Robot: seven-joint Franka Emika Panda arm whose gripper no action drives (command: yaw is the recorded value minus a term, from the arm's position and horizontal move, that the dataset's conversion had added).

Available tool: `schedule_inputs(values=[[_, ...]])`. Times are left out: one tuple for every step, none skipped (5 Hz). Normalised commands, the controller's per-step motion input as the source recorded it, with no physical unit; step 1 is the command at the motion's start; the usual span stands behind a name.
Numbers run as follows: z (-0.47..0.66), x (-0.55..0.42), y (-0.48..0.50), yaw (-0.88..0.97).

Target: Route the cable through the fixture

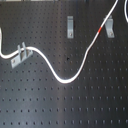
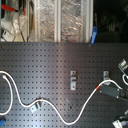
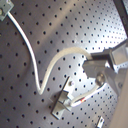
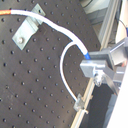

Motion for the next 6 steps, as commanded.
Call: schedule_inputs(values=[[0.00,0.003,0.026,0.00],[0.00,-0.042,-0.013,0.01],[0.16,-0.001,-0.003,0.00],[0.45,0.021,0.051,-0.16],[0.32,-0.097,0.004,-0.10],[0.01,0.000,0.000,0.00]])
